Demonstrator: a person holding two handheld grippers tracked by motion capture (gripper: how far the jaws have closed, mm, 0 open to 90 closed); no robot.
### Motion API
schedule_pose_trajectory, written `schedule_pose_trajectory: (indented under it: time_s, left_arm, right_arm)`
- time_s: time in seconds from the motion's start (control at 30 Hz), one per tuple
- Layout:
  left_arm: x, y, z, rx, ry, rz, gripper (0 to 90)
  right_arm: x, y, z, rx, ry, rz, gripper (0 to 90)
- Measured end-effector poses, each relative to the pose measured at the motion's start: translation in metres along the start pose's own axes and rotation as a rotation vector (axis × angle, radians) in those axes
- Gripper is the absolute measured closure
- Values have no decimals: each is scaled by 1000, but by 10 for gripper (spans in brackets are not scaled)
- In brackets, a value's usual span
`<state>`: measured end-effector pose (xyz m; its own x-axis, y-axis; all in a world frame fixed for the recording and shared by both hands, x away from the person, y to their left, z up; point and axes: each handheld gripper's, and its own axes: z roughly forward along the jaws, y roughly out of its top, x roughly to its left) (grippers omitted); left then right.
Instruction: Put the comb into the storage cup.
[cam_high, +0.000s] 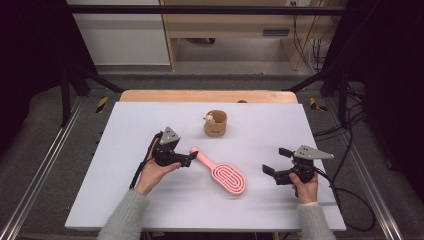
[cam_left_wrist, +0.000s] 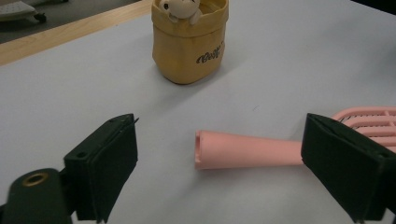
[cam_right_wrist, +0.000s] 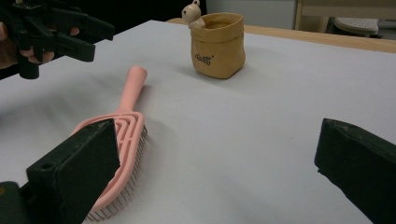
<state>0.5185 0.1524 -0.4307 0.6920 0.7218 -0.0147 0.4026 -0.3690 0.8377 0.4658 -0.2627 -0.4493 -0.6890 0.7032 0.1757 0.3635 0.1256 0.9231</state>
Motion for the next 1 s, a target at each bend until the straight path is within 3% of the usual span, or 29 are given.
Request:
schedule_pose_trajectory:
  time_s: [0.37,0.63,1.0]
  left_arm:
    - [-3,-1,13,41,-4,-11,315]
    - [-8,0,20,51,-9,-1,543]
    - [-13,3,31,85,-16,-32,723]
  right_arm:
    - [0,0,0,0,2,0,4]
    - [0,0,0,-1,0,-1,4]
    - [0,0,0,0,1,-1,4]
